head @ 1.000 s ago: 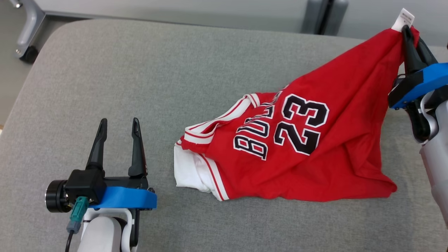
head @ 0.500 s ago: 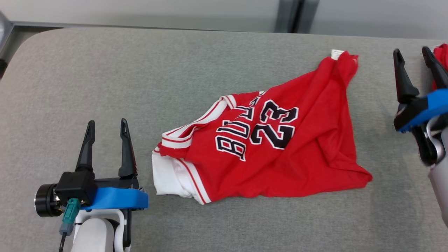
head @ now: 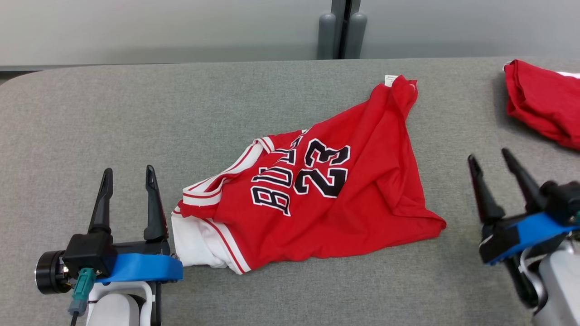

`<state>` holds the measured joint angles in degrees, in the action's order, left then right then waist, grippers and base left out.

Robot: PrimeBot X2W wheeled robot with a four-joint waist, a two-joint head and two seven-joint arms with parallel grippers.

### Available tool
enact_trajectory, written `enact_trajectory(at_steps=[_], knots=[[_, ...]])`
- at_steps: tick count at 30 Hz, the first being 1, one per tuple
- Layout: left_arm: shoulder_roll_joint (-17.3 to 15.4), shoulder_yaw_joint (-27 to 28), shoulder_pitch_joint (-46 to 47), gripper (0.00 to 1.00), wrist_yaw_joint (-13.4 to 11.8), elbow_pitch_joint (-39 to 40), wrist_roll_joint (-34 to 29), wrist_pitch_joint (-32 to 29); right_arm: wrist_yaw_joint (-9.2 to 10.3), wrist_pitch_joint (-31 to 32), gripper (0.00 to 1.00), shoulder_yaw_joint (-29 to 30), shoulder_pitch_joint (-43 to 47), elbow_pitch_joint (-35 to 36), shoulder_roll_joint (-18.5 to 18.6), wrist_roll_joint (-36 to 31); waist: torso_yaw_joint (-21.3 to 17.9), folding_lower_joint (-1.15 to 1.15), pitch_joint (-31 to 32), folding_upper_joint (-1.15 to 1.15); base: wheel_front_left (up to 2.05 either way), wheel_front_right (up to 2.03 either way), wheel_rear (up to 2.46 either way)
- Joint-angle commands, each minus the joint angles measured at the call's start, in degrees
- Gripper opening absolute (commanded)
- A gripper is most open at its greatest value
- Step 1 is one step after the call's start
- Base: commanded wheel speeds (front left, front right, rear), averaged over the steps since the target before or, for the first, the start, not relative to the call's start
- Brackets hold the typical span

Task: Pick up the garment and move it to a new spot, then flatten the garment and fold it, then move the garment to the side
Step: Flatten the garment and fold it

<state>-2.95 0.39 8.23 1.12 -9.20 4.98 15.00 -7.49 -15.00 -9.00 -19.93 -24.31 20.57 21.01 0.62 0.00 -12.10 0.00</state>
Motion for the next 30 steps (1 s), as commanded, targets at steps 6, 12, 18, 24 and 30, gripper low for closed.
enact_trajectory(at_steps=[6, 12, 18, 24, 30], knots=[[0.0, -0.1, -0.3, 1.00, 0.4, 0.2, -0.5, 0.2, -0.02, 1.3, 1.00, -3.6, 5.6, 2.6, -1.3, 0.4, -0.2, 0.00, 0.2, 0.00, 0.00, 0.00, 0.00], [0.0, -0.5, 0.6, 1.00, 0.8, 0.0, -0.4, 0.2, -0.02, 2.1, 1.00, -6.0, 7.4, 1.5, -2.1, 0.0, 0.7, 0.00, -0.4, 0.00, 0.00, 0.00, 0.00], [0.1, -0.3, 0.7, 1.00, 0.8, 0.0, -0.5, 0.2, -0.02, 2.2, 1.00, -7.3, 7.9, -1.5, -2.3, 0.2, 1.8, 0.00, -1.0, 0.00, 0.00, 0.00, 0.00], [0.1, -0.3, 0.7, 1.00, 0.8, -0.1, -0.4, 0.2, -0.02, 1.7, 1.00, -8.2, 8.3, -4.0, -1.8, 1.0, 2.4, 0.00, -1.2, 0.00, 0.00, 0.00, 0.00], [0.1, -0.5, 0.8, 1.00, 0.5, -0.4, -0.2, 0.2, -0.02, 1.0, 0.00, -10.4, 6.8, -4.4, -2.0, 1.7, 2.1, 0.00, -1.0, 0.00, 0.00, 0.00, 0.00]])
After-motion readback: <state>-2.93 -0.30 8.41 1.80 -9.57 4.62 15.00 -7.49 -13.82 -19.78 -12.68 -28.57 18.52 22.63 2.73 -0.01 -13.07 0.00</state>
